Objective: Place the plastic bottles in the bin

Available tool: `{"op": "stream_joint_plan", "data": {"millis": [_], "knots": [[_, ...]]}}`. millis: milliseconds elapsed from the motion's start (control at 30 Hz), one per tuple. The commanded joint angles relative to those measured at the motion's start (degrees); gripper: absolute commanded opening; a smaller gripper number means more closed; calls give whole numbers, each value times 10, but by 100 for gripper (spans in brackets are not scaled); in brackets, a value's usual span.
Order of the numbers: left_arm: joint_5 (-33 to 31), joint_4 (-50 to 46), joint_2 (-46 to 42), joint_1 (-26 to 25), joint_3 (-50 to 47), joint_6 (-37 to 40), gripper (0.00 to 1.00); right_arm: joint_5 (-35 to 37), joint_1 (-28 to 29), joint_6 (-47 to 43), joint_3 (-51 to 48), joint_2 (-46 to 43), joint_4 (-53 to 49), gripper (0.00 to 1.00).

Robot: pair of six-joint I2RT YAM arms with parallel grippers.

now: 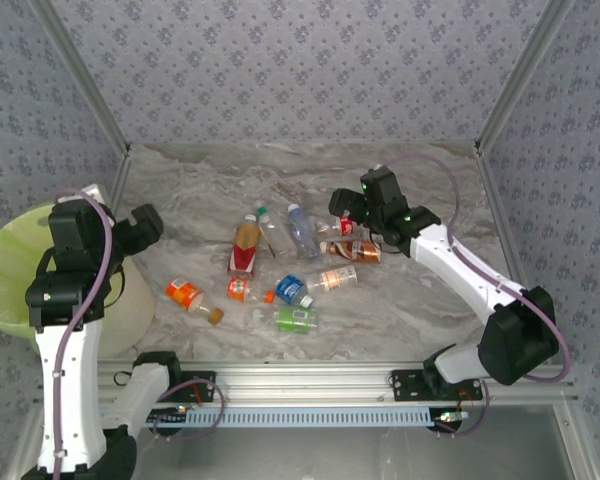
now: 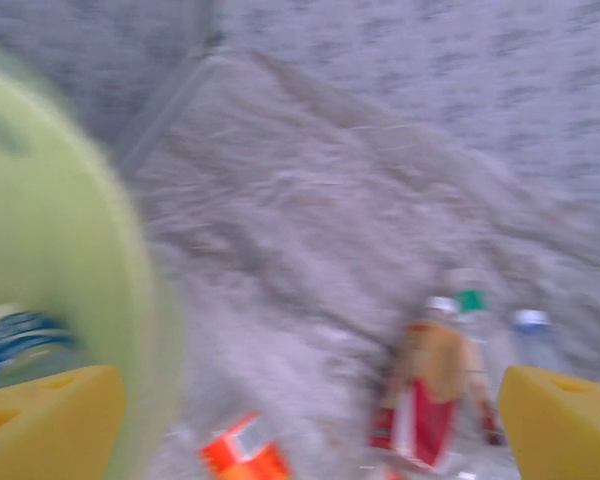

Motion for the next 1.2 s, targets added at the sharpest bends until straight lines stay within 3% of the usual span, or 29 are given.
{"op": "stream_joint_plan", "data": {"millis": [0, 167, 333, 567, 667, 1167], "knots": [[159, 87, 25, -23, -16, -42, 97, 22, -15, 25, -27, 4, -37, 100], [82, 146, 70, -178, -23, -10, 99, 30, -29, 36, -63, 6, -38, 100], [80, 233, 114, -259, -44, 3, 99, -27, -52, -125, -69, 34, -34, 100], [83, 382, 125, -272, -114, -27, 99, -72, -55, -350, 38, 129, -206, 100], [77, 393, 130, -272, -118, -23, 99, -72, -56, -442, 83, 161, -260, 99], [48, 378, 115, -272, -137, -23, 100, -86, -73, -677, 134, 254, -283, 86]]}}
